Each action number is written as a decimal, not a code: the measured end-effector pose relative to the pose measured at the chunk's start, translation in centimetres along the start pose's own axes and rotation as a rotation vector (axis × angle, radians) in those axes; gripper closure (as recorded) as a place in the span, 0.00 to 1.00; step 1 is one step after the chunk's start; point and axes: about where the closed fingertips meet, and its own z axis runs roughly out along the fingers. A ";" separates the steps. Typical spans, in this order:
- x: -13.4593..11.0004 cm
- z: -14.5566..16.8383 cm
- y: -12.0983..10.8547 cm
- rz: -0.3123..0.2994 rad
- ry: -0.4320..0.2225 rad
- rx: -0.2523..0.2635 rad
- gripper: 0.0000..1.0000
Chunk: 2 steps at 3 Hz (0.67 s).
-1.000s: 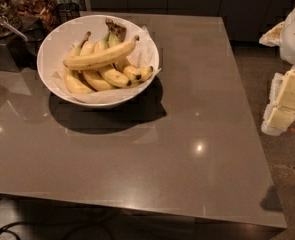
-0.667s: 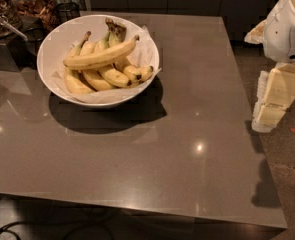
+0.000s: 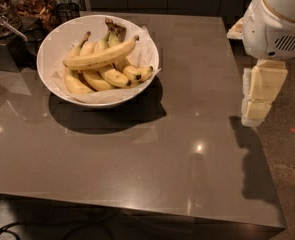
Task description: Pick banana from white bowl
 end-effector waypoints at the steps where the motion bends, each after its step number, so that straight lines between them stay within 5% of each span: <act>1: -3.0 -0.1 -1.3 0.001 -0.020 0.001 0.00; 2: -7.5 -0.2 -3.3 -0.027 -0.004 0.003 0.00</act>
Offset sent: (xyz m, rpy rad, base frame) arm 0.0587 0.1230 0.0246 -0.0784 0.0447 0.0597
